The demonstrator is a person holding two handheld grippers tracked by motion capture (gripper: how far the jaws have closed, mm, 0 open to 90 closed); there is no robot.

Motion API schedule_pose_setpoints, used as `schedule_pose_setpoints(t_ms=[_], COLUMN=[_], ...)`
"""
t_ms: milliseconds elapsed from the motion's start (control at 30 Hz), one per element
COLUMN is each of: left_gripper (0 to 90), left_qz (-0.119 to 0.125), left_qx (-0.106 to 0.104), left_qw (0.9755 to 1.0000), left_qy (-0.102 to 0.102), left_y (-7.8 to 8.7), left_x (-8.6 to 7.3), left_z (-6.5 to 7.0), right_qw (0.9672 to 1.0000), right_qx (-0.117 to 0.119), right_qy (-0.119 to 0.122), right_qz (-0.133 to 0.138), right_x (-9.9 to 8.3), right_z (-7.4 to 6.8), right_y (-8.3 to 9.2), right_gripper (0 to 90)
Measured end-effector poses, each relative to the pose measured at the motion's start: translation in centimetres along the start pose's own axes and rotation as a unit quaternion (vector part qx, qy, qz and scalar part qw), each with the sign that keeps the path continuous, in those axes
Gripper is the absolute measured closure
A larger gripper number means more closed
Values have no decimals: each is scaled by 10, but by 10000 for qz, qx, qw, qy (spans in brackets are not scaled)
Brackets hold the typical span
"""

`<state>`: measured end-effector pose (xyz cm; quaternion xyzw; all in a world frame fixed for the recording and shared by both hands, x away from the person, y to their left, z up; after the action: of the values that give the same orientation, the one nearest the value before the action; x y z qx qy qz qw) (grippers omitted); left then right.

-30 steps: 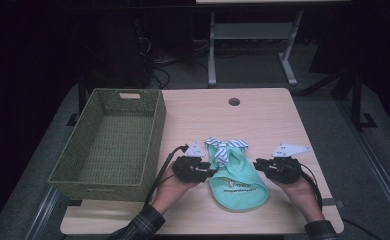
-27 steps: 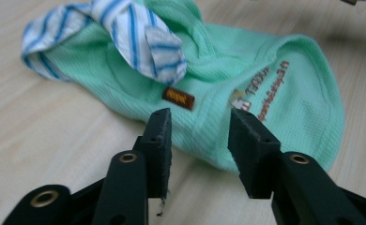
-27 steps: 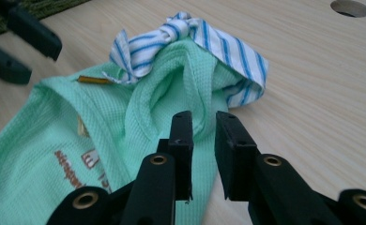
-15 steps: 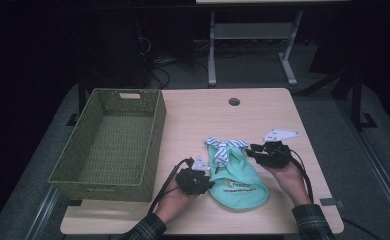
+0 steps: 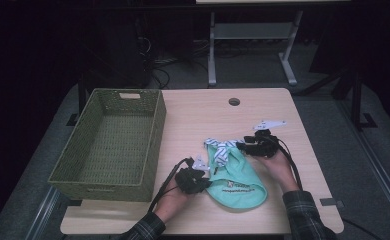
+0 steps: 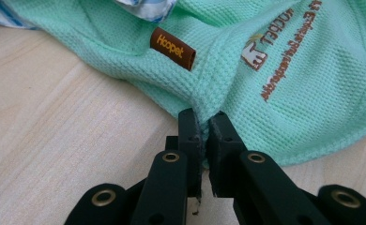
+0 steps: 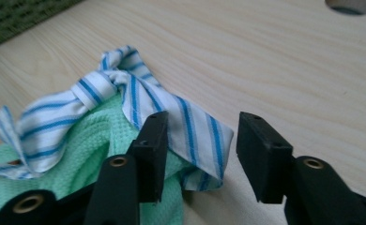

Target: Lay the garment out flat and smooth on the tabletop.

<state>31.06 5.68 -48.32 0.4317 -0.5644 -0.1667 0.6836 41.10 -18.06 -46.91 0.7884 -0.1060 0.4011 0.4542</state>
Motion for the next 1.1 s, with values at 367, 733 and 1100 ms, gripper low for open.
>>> schedule_pose_setpoints(t_ms=[367,733,1100], left_gripper=[857,861,828], left_qz=[-38,-178,-315], left_qx=[-35,-64,92], left_qw=[10000,9998,9994], left_qy=[-7,7,-117], left_y=[0,7,11], left_x=[0,-5,-7], left_z=[1,-2,0], right_qw=[9998,9967,9962], right_qx=[-91,-798,-827], right_qy=[22,113,205], right_qz=[-183,88,-164], right_x=[-6,-2,-1], right_z=[8,27,26], right_y=[-11,4,-12], right_gripper=[891,895,885])
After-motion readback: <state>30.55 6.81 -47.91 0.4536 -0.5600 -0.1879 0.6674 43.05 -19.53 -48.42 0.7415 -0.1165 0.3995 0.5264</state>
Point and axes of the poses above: each handheld gripper's, and its own axes: y roughly backward along the jaws, x roughly out of its top, z roughly to its right, the point moved 3 cm from there along -y, roughly forward along the jaws, and after that the axes turned 9 degrees about -y, right-handed, at the moved point
